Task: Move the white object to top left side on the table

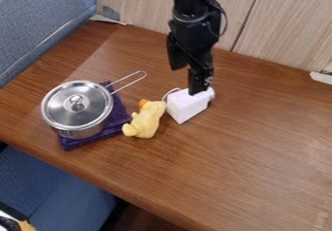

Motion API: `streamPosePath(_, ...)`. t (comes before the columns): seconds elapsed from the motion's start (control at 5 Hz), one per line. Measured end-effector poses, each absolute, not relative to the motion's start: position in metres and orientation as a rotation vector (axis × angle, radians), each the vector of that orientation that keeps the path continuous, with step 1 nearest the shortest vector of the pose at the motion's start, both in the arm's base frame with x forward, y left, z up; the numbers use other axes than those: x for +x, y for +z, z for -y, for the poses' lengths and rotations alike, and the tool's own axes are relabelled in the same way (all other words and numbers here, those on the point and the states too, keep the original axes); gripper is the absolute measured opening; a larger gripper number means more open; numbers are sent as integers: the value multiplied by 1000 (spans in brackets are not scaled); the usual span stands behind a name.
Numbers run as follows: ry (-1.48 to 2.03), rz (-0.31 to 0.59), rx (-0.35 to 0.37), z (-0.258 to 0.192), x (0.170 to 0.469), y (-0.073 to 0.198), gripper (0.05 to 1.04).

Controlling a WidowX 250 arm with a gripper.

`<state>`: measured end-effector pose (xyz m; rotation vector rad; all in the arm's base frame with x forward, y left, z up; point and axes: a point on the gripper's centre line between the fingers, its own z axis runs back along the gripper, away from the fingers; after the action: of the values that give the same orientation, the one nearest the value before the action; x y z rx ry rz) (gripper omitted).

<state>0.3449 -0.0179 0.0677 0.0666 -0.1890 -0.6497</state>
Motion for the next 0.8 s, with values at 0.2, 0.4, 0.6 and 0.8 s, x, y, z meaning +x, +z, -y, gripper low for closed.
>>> streamPosePath(0.2,-612,136,55,20,347,53,1000)
streamPosePath(0.4,-572,97,36,21,347,40,1000)
streamPosePath(0.6,-531,74,53,18,349,32,1000)
streamPosePath(0.8,-503,84,62,15,354,32,1000)
